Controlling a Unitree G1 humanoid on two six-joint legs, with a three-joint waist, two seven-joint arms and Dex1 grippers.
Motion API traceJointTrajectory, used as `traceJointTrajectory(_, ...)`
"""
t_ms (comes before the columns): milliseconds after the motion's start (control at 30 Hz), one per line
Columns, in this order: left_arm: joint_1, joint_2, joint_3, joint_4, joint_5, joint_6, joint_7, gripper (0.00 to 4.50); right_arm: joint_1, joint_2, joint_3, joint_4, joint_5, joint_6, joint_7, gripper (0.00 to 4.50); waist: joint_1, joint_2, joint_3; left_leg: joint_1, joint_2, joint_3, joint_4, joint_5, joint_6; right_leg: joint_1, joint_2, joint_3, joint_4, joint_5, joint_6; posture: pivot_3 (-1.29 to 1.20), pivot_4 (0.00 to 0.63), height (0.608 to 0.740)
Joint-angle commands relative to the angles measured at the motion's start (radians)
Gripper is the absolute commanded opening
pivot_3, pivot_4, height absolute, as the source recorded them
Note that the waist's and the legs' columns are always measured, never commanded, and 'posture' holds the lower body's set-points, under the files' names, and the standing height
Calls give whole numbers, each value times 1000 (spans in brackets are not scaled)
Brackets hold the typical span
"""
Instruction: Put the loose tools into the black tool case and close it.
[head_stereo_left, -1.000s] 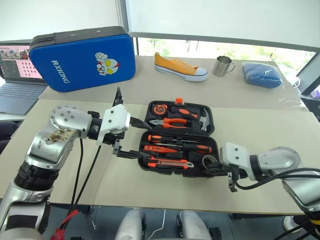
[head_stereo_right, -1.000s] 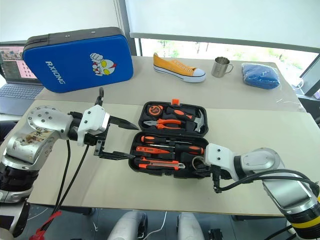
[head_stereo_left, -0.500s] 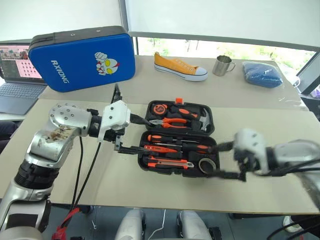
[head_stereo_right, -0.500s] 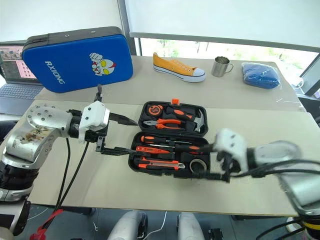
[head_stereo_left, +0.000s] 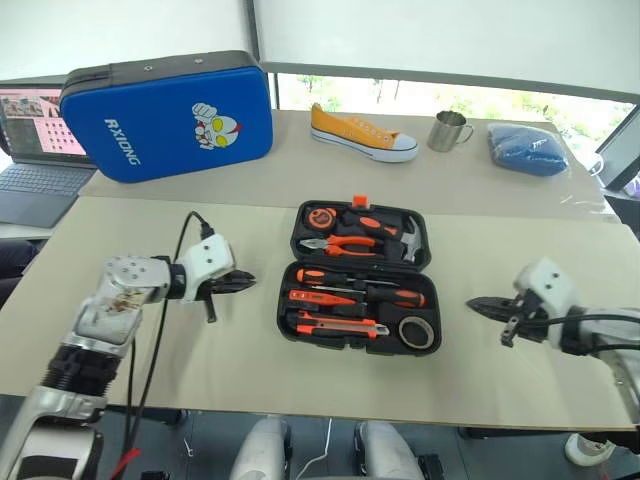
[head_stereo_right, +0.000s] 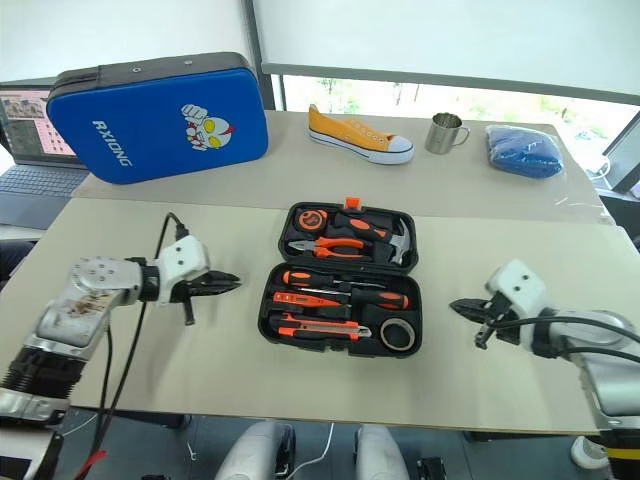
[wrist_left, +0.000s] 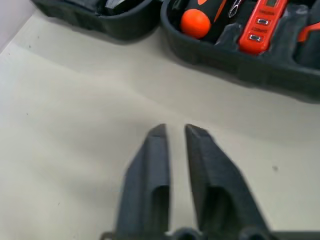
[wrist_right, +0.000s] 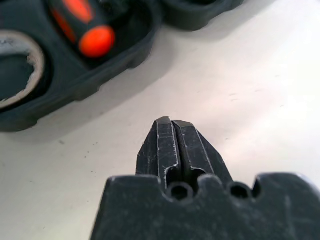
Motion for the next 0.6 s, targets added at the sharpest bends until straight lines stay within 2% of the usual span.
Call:
traceJointTrajectory(33,-41,-59,-31,4,30,1,44,42,-107,41,66,60,-53,-53,-29,0,-5,0,0,0,0,0,0,0,0,0,0,0,0,0,0,0,150,740)
traceJointTrajectory(200,-60,-110,-39,4,24,-12,47,42,-164,75,126,77,-58,-66,10,0,-6,0,0,0,-3,-1,-1,0,0,-2,0,0,1,0,0,0,150,740)
traceJointTrajectory(333,-51,-110,-37,-43,-11,12,-4,42,-141,72,148,11,-34,-65,66,0,-6,0,0,0,-2,-1,-1,0,0,-1,-1,0,1,0,0,0,150,740)
traceJointTrajectory(467,19,-41,-40,-164,-68,45,-117,42,-80,42,152,-67,-49,-88,95,0,-9,0,0,0,-2,-1,-2,0,0,-2,0,0,1,0,0,0,150,740)
traceJointTrajectory(600,112,55,-59,-247,-36,-3,-175,42,23,0,137,-152,-61,-118,107,0,-9,0,0,0,0,-1,-3,0,0,-2,0,0,0,0,0,0,150,740)
